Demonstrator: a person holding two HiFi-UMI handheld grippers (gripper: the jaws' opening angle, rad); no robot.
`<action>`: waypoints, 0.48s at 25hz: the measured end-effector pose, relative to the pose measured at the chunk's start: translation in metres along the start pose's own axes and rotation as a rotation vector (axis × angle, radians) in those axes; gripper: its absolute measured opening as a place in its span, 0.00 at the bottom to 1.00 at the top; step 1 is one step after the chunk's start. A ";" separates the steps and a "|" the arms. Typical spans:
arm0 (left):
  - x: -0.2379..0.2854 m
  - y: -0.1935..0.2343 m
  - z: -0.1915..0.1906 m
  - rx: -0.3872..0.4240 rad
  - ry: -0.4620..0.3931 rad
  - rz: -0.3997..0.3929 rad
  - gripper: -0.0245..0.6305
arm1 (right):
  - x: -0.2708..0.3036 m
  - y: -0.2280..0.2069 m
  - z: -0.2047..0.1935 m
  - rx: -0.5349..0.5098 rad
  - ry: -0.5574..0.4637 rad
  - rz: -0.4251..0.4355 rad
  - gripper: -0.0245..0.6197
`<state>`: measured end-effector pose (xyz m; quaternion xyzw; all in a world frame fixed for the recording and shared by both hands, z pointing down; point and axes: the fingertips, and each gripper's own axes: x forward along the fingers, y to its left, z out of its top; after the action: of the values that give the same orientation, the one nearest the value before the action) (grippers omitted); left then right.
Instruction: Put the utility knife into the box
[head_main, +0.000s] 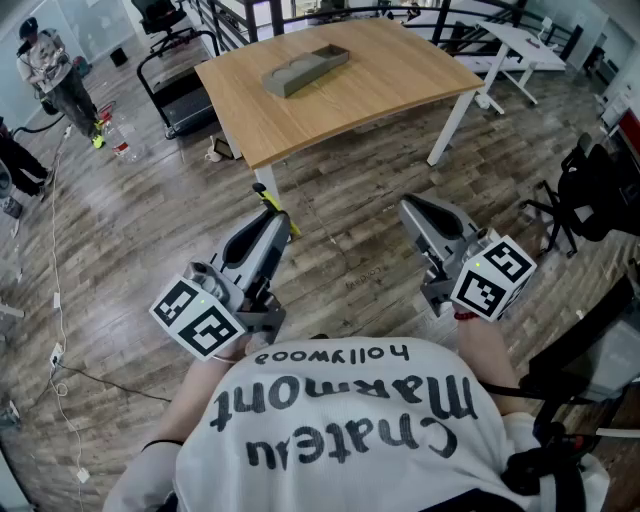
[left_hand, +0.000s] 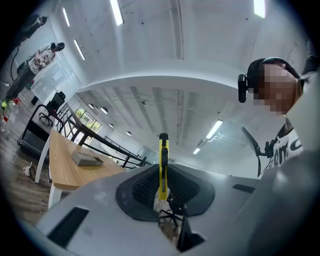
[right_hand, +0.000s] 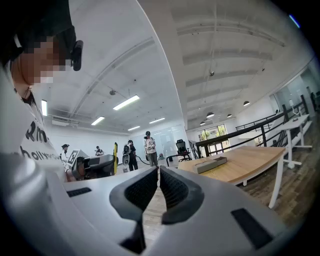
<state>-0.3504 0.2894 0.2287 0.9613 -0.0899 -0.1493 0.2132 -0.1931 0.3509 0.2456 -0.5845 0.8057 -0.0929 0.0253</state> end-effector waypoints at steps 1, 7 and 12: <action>0.000 0.000 0.000 0.001 -0.001 0.000 0.11 | 0.000 0.000 -0.001 -0.010 0.005 0.001 0.07; 0.000 0.001 0.002 0.002 -0.005 -0.003 0.11 | 0.002 0.002 -0.002 -0.030 0.019 0.001 0.07; -0.001 0.002 0.001 -0.001 -0.006 0.000 0.11 | 0.001 0.000 -0.002 -0.004 0.008 0.002 0.07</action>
<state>-0.3516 0.2868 0.2286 0.9608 -0.0904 -0.1523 0.2135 -0.1937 0.3503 0.2477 -0.5834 0.8065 -0.0937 0.0212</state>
